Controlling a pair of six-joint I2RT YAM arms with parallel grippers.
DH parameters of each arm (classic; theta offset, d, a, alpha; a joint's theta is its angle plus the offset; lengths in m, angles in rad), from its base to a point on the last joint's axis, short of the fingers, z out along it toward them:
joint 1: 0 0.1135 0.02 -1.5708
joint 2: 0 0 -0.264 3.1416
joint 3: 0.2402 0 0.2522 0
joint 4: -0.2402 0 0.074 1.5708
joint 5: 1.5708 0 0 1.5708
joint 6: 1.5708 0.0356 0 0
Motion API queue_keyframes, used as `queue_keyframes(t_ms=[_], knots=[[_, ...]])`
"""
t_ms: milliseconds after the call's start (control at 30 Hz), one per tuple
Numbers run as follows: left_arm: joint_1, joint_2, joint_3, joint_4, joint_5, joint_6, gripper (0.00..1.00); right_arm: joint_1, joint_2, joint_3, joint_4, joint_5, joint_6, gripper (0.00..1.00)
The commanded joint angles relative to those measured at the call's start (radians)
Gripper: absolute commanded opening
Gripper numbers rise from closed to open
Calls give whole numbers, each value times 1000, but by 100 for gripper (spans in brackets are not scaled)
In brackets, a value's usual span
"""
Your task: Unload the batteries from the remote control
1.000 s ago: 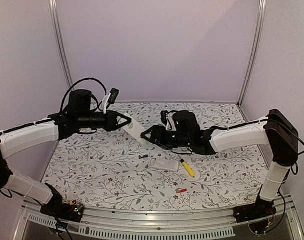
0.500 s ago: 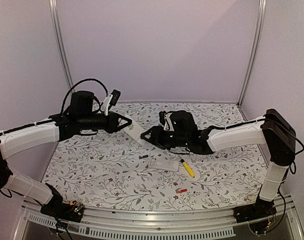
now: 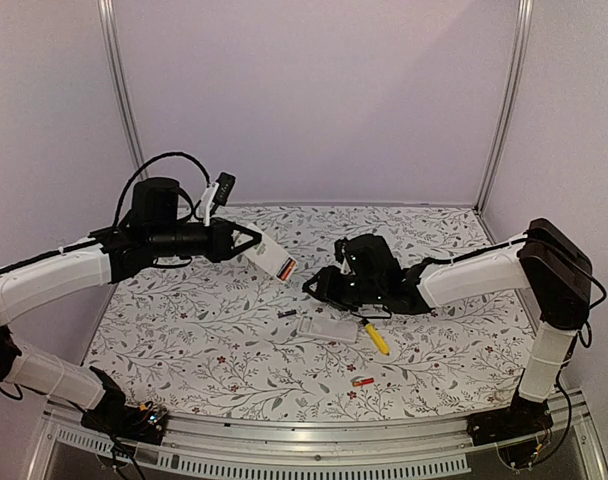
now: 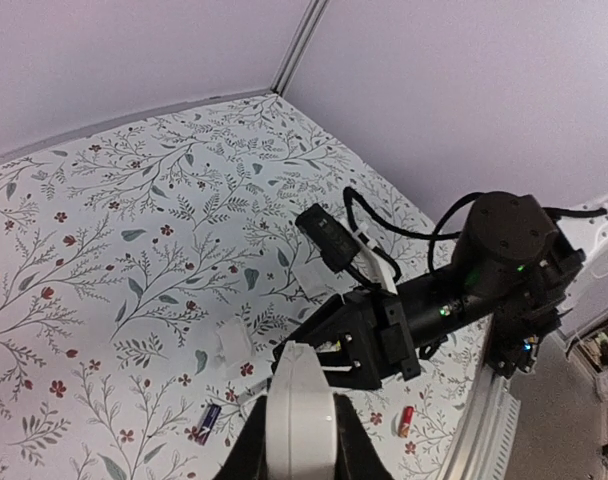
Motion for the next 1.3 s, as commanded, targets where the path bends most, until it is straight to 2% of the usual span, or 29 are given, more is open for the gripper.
queue_keyframes(t_ms=[0,300,567,700,933,1133,1267], knots=[[-2,-18,18,57,54,-19,0,-10,5,-16,-61,47,4,40],[3,-8,25,46,46,-25,0,-16,-74,-86,-26,60,-43,42],[3,-3,26,51,52,-43,0,-61,-257,-179,-97,204,-146,49],[2,-15,11,82,62,-102,0,-105,-348,-242,-127,234,-177,51],[-18,-21,-210,260,93,-370,0,-123,-439,-267,-245,201,-315,56],[-94,-38,-458,481,27,-601,0,-123,-443,-312,-378,154,-409,57],[-133,-10,-514,544,-4,-669,0,-122,-433,-352,-350,60,-436,58]])
